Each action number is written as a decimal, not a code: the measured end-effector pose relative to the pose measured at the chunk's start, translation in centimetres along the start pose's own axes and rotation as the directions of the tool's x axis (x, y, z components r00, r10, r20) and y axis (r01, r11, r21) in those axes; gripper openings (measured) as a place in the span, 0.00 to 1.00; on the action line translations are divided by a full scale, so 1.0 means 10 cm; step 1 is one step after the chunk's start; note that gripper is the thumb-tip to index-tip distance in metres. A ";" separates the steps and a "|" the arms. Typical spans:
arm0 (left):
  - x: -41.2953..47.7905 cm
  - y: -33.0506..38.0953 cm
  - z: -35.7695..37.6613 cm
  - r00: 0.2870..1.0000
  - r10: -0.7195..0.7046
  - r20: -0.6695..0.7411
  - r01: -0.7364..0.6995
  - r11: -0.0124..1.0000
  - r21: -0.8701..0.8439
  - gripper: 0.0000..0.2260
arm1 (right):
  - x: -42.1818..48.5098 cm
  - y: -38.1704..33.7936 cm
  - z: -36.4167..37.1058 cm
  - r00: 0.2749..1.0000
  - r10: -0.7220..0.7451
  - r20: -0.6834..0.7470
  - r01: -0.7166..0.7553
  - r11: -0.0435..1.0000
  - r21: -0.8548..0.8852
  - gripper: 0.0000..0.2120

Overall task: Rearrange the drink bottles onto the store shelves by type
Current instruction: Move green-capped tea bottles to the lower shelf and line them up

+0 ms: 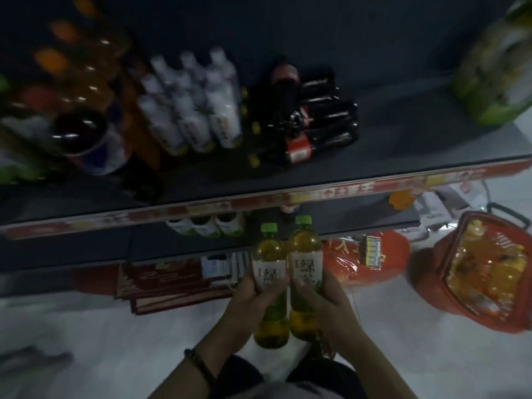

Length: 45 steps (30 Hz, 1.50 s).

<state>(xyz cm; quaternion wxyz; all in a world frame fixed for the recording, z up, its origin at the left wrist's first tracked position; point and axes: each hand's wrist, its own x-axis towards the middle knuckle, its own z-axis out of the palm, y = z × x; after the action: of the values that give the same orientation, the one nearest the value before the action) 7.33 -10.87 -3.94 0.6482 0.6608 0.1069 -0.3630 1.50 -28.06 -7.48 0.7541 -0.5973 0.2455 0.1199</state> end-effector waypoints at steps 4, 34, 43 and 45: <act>-0.40 0.29 -0.85 0.990 0.138 0.019 -0.138 0.990 -0.004 0.18 | -0.15 -0.43 0.89 0.994 -0.099 0.040 0.103 0.987 -0.122 0.16; -0.90 1.67 -4.28 0.546 0.569 -0.615 -0.575 0.788 0.218 0.20 | 1.47 -1.55 4.68 0.824 -0.511 0.244 0.564 0.778 -0.276 0.23; -0.80 1.86 -4.53 0.605 0.646 -0.465 -0.626 0.748 0.223 0.23 | 1.89 -1.22 4.87 0.801 -0.580 0.147 0.581 0.695 -0.423 0.23; -0.75 1.87 -4.59 0.623 0.653 -0.431 -0.615 0.749 0.246 0.23 | 1.89 -1.19 4.89 0.805 -0.585 0.094 0.555 0.689 -0.465 0.22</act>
<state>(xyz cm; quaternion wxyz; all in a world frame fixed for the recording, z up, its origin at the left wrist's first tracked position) 29.10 31.94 10.54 0.6596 0.7487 0.0145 0.0652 34.37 13.71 0.94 0.5771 -0.8117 0.0342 -0.0829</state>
